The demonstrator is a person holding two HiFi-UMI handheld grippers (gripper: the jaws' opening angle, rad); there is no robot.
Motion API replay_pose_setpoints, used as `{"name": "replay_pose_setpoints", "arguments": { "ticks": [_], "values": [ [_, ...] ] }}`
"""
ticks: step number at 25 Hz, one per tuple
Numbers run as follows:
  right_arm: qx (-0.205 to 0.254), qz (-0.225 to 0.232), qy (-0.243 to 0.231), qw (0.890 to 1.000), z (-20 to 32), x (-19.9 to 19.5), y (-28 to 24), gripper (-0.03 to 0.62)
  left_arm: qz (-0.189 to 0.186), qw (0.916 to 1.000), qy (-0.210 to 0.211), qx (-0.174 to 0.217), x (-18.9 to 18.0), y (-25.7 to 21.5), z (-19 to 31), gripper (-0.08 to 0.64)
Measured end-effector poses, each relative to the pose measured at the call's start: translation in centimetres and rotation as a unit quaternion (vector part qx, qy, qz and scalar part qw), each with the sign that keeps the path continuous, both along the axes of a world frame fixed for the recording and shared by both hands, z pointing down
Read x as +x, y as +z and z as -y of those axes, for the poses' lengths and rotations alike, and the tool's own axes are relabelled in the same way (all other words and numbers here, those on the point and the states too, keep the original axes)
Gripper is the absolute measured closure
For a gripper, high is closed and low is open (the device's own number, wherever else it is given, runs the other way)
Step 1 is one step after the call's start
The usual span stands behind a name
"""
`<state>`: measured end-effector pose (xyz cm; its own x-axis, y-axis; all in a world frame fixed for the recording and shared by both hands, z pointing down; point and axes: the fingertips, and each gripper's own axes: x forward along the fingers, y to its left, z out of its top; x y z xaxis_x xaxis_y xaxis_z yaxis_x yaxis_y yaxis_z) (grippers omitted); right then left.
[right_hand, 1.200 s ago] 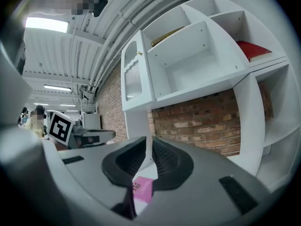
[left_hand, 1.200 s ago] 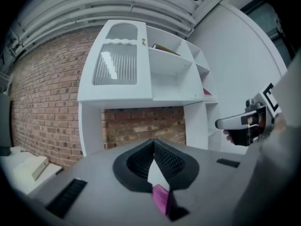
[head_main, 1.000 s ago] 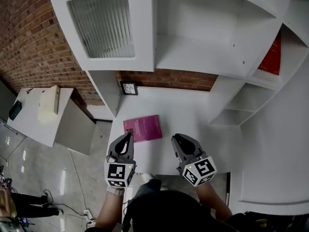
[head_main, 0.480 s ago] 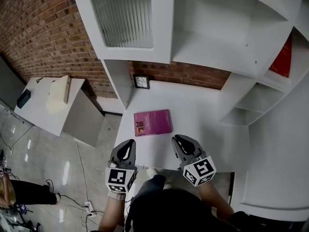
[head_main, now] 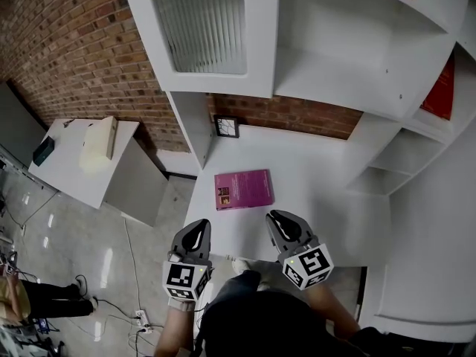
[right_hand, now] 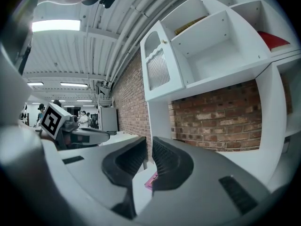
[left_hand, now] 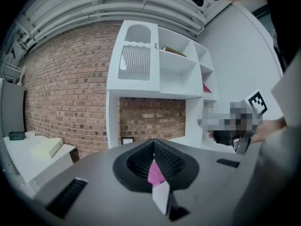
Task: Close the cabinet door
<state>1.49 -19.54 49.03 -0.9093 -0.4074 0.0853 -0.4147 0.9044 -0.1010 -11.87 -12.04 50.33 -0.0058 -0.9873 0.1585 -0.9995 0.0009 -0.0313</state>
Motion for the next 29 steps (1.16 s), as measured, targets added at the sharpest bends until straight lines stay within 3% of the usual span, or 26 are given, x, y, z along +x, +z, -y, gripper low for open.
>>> {"name": "replay_pose_setpoints", "arguments": {
  "ticks": [29],
  "values": [
    [0.001,-0.007,0.011,1.0,1.3,-1.1,0.4,0.543,-0.008,0.9997,0.02,-0.007,-1.1,0.5,1.7,0.551]
  ]
}}
